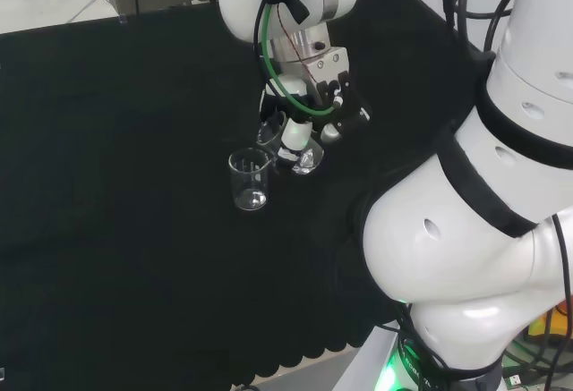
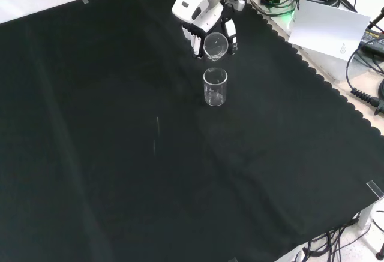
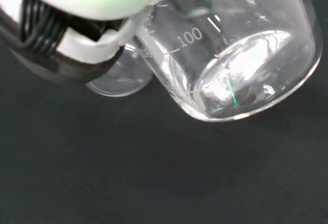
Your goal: Pour the water from the handheld beaker into the one on the table.
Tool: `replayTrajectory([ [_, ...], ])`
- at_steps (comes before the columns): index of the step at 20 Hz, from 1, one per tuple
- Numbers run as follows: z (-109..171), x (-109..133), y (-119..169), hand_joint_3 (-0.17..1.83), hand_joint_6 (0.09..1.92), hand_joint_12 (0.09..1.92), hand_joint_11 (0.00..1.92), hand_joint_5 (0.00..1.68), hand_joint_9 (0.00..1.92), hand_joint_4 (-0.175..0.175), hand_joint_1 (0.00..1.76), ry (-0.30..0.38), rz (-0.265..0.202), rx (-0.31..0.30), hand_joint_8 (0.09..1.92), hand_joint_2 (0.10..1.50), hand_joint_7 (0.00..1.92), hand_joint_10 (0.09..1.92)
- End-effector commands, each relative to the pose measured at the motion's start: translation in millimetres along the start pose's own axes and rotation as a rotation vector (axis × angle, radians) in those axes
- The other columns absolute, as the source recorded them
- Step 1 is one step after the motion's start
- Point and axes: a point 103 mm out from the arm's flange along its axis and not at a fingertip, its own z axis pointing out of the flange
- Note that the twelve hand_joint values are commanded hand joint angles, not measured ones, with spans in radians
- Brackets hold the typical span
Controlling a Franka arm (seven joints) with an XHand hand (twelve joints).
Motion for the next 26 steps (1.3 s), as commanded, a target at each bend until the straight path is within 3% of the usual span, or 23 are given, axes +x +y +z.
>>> replayTrajectory([
  [1, -2, 18, 21, 1.02, 1.16, 0.81, 1.33, 1.1, 1.61, 0.002, 1.13, -0.207, -0.024, 0.163, 0.82, 0.57, 1.52, 0.54],
  [11, -6, 26, 24, 1.02, 1.17, 0.81, 1.34, 1.1, 1.61, 0.003, 1.13, -0.271, -0.041, 0.185, 0.83, 0.57, 1.52, 0.56],
  [26, -17, 26, 23, 1.02, 1.17, 0.81, 1.34, 1.1, 1.61, 0.007, 1.13, -0.339, -0.006, 0.245, 0.84, 0.57, 1.53, 0.58],
])
